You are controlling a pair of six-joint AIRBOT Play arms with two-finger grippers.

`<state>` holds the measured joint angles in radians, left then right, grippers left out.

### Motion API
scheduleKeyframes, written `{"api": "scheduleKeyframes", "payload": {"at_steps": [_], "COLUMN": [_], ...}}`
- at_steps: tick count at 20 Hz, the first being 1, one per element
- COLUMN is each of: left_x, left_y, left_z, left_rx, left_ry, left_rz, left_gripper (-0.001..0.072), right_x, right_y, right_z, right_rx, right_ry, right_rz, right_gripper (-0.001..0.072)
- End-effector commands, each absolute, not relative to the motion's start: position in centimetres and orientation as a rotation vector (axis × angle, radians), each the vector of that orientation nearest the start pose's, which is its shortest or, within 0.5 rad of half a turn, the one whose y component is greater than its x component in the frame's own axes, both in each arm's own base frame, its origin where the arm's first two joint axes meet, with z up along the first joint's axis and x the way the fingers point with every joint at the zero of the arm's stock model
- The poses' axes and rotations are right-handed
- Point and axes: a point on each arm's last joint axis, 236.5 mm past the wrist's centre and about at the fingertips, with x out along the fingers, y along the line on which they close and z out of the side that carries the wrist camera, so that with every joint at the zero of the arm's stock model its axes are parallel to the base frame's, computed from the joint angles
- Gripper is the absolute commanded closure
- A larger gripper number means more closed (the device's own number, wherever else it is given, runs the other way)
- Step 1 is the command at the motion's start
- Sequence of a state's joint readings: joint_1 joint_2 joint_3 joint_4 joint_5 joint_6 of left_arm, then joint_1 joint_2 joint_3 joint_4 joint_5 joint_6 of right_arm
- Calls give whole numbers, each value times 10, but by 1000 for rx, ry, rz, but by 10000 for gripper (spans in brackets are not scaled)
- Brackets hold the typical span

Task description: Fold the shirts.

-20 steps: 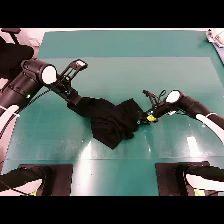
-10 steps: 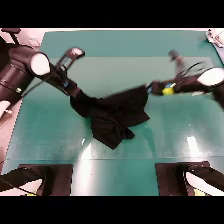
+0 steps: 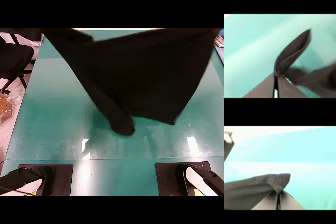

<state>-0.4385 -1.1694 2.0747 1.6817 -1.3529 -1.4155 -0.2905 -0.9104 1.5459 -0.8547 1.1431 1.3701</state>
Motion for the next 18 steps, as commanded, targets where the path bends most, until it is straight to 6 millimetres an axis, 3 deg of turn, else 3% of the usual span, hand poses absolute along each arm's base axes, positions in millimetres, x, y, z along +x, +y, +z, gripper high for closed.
{"api": "scheduleKeyframes", "payload": {"at_steps": [1, 5, 10, 15, 18], "left_x": [309, 246, 198, 190, 202], "left_y": [-100, -86, -120, -127, -116], "left_z": [473, 527, 545, 558, 574], "left_rx": [266, 210, 283, 360, 425], "left_ry": [189, -8, -132, -218, -299], "left_rz": [-286, -327, -531, -556, -466], "left_gripper": [683, 683, 682, 683, 683], "right_x": [325, 281, 227, 189, 204], "right_y": [28, 42, 63, 75, 68], "right_z": [427, 486, 532, 551, 534], "right_rx": [192, 99, -18, -88, -95], "right_ry": [214, 58, -92, -188, -110], "right_rz": [271, 266, 267, 253, 248], "right_gripper": [687, 687, 686, 686, 686]}}
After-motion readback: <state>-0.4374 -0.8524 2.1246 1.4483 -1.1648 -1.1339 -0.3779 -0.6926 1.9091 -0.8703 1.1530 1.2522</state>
